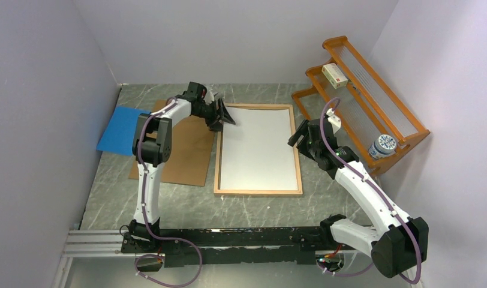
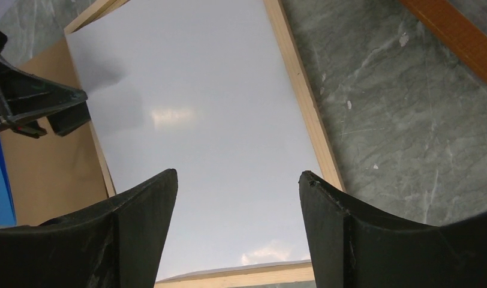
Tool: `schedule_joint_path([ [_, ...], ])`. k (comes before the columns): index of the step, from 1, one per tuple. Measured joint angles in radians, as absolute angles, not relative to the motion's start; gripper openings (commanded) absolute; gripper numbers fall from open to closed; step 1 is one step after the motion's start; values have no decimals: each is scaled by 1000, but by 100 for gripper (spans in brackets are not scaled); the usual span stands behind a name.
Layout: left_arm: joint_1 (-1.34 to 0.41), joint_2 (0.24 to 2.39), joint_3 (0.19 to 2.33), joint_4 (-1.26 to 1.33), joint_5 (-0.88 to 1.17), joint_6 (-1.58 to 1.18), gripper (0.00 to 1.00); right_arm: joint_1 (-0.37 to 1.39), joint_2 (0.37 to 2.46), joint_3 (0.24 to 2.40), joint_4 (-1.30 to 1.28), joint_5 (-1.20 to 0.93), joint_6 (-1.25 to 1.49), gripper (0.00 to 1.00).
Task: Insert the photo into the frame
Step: Turn over the photo from the photo frame.
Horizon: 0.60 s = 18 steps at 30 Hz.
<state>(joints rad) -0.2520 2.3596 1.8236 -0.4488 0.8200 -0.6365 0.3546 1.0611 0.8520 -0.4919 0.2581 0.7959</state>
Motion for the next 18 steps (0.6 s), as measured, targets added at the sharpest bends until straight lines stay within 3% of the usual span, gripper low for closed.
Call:
schedule_joint_path([
  [3, -252, 2313, 1824, -507, 764, -603, 80, 355, 1061, 852, -491, 255, 796, 77],
  [18, -237, 2076, 1808, -750, 377, -427, 90, 354, 1060, 851, -486, 229, 798, 74],
])
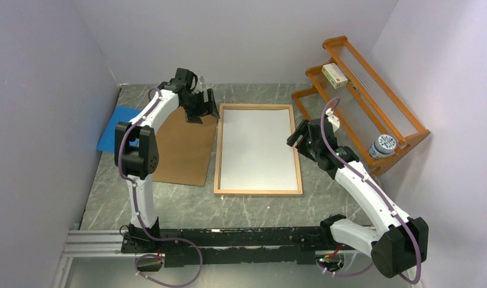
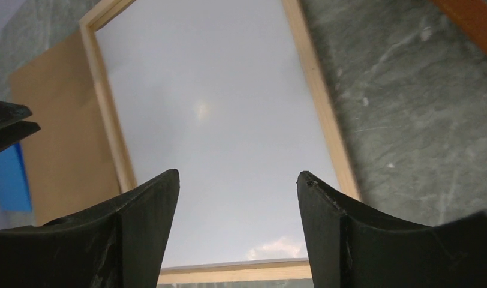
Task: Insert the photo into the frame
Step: Turn over the photo from the photo frame, then turn over the photo frame item at the center of the board.
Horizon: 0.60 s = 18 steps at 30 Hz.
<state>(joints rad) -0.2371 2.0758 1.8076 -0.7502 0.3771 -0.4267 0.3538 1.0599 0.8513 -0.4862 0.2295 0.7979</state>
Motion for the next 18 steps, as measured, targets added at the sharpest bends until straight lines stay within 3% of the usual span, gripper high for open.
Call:
schedule_joint_path([
  [8, -79, 2006, 1765, -783, 263, -325, 92, 397, 1131, 847, -374, 94, 875, 70],
  [13, 76, 2008, 1765, -794, 216, -274, 91, 567, 1287, 888, -329, 91, 943, 69],
  [18, 196, 2024, 1765, -794, 226, -259, 91, 748, 1514, 1065, -296, 97, 1015, 68],
])
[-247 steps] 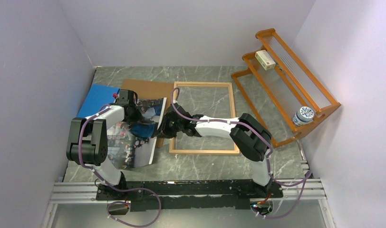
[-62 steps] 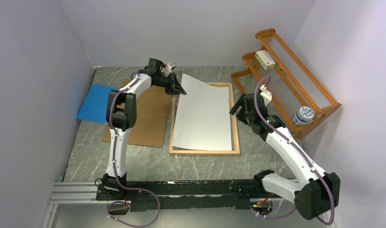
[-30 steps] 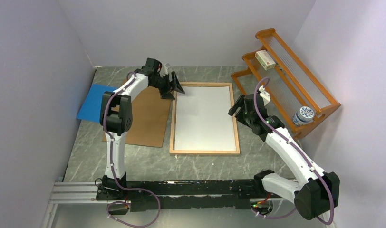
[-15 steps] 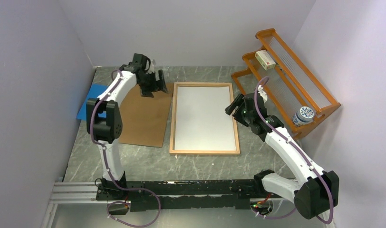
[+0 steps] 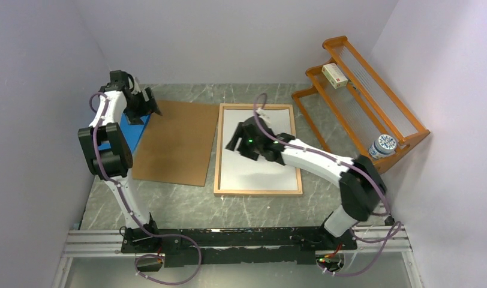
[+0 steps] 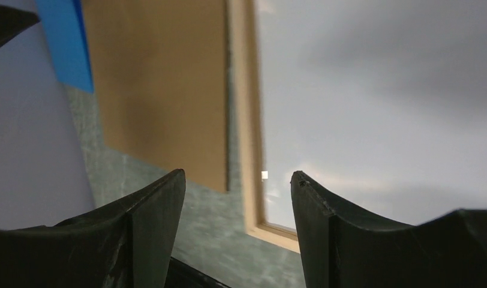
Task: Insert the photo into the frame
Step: Turn over the photo frame item at the center of the board.
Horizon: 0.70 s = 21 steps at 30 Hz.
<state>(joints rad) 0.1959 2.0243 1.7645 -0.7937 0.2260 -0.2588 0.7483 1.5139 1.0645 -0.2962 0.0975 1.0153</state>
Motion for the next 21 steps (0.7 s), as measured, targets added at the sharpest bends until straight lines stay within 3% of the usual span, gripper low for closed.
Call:
schedule_joint_path([
  [13, 278, 2104, 1629, -907, 171, -203, 94, 918, 1977, 1468, -308, 89, 1108, 73],
  [21, 369, 1920, 1413, -908, 155, -200, 94, 927, 2085, 1559, -352, 69, 1112, 74],
])
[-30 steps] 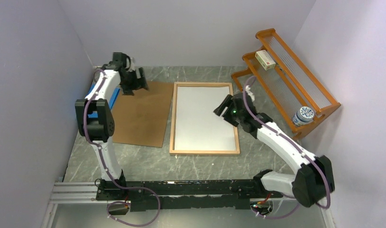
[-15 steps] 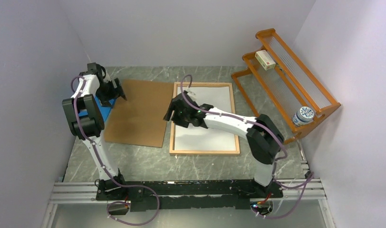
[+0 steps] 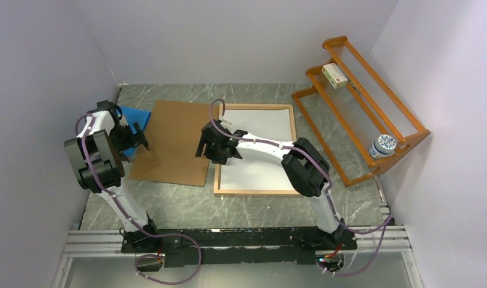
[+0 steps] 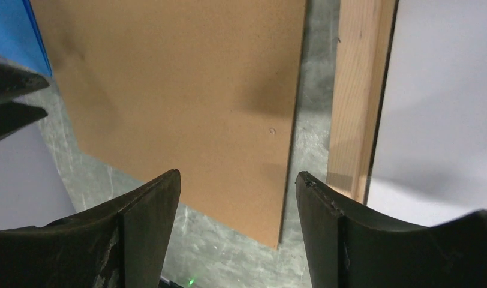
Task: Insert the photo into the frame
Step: Turn over the photo frame item at the center of the board.
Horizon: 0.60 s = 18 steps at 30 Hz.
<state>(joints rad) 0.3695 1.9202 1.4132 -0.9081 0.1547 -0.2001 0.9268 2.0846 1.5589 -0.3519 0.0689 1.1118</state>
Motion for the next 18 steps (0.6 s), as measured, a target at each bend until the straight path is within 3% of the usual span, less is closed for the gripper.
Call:
schedule_joint_path([
  [18, 410, 1815, 1187, -748, 91, -150, 93, 984, 2262, 1789, -546, 173, 1120, 77],
])
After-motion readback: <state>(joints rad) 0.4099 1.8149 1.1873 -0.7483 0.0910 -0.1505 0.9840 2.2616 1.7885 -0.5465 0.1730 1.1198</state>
